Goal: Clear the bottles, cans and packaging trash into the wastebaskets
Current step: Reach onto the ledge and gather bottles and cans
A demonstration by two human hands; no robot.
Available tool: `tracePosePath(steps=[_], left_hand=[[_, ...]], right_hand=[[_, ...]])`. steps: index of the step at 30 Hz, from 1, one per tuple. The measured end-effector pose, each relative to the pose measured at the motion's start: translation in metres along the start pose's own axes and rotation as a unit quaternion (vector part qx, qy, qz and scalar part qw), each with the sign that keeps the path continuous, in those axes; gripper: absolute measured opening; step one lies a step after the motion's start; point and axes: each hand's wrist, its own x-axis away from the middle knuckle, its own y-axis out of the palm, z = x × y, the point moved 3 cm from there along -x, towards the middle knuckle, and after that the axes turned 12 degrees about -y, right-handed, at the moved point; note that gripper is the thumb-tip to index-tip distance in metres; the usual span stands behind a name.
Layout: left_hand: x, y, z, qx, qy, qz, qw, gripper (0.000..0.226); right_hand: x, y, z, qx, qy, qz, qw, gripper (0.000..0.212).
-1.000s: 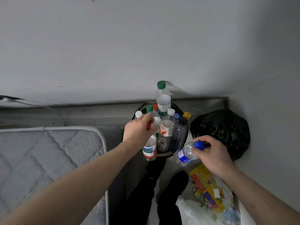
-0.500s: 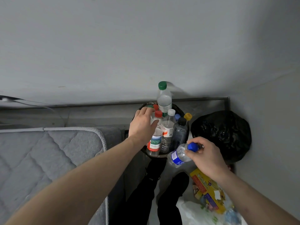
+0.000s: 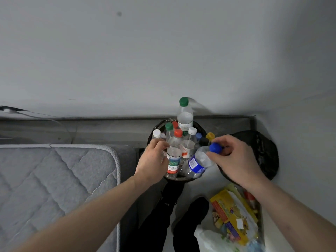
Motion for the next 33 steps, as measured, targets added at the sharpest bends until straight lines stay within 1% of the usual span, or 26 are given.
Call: tracePosePath(steps=[3, 5, 10, 13, 15, 19, 23, 25, 31, 33], left_hand=[[-0.007, -0.013, -0.005, 0.024, -0.016, -0.003, 1.0, 0.03], [-0.011, -0.021, -0.008, 0.04, -0.03, -0.006, 0.999, 0.027], [-0.02, -0.032, -0.011, 0.062, -0.055, 0.002, 0.997, 0.026], [-0.02, -0.028, -0.012, 0.063, -0.052, -0.016, 0.997, 0.028], [-0.019, -0.023, -0.012, 0.066, -0.047, -0.023, 0.996, 0.029], [-0.012, -0.015, -0.009, 0.071, -0.048, -0.034, 0.996, 0.029], [0.0, 0.0, -0.003, 0.066, -0.047, -0.071, 0.994, 0.04], [0.006, 0.008, 0.002, 0.074, -0.05, -0.085, 0.992, 0.043], [0.01, 0.042, 0.023, 0.075, -0.101, -0.069, 0.99, 0.049], [0.008, 0.052, 0.03, 0.063, -0.114, -0.059, 0.99, 0.048]], right_hand=[[-0.037, -0.008, -0.014, 0.017, -0.03, -0.002, 0.999, 0.03], [-0.06, -0.008, -0.018, 0.03, -0.038, -0.013, 0.999, 0.033], [-0.091, 0.015, -0.024, 0.073, -0.044, -0.043, 0.995, 0.036], [-0.1, 0.038, -0.022, 0.128, -0.05, -0.085, 0.987, 0.034], [-0.106, 0.048, -0.017, 0.152, -0.046, -0.093, 0.983, 0.033], [-0.112, 0.059, -0.002, 0.128, -0.016, -0.056, 0.99, 0.038], [-0.11, 0.064, 0.007, 0.108, -0.014, -0.022, 0.994, 0.037], [-0.107, 0.069, 0.011, 0.099, -0.011, -0.02, 0.995, 0.038], [-0.094, 0.076, 0.02, 0.065, -0.006, -0.003, 0.998, 0.038], [-0.084, 0.074, 0.021, 0.038, -0.01, 0.02, 0.999, 0.038]])
